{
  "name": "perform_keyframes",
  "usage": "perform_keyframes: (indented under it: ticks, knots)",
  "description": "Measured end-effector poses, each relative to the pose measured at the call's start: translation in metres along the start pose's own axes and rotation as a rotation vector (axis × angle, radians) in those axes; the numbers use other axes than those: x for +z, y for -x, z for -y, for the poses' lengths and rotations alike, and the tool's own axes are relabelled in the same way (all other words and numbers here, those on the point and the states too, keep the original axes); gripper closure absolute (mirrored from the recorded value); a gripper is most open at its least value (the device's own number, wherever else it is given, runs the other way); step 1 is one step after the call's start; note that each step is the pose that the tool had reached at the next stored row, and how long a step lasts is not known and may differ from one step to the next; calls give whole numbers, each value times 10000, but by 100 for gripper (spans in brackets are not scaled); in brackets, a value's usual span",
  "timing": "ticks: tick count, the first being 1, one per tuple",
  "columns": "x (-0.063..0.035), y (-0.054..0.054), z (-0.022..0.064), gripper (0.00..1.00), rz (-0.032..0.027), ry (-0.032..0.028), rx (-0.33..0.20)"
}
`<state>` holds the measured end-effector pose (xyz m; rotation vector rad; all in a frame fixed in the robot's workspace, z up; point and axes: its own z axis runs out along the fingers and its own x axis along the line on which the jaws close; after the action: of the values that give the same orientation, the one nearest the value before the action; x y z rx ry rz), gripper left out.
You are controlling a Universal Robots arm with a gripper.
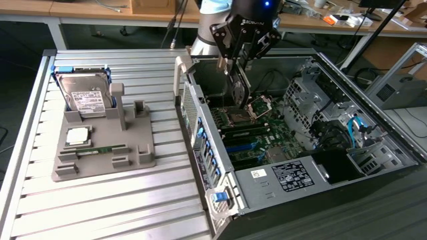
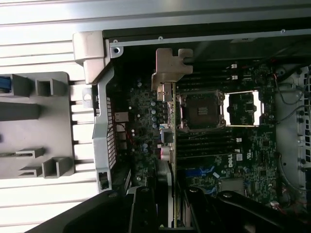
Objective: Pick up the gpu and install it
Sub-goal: 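Pick up the gpu and move the gpu toward the slot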
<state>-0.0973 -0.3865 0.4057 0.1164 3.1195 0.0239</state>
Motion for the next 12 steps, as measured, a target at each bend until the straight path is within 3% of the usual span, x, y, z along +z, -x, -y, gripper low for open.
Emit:
perform_keyframes:
  ticks: [12]
  knots:
    - [40,98,-6,73,-10,-1,0]
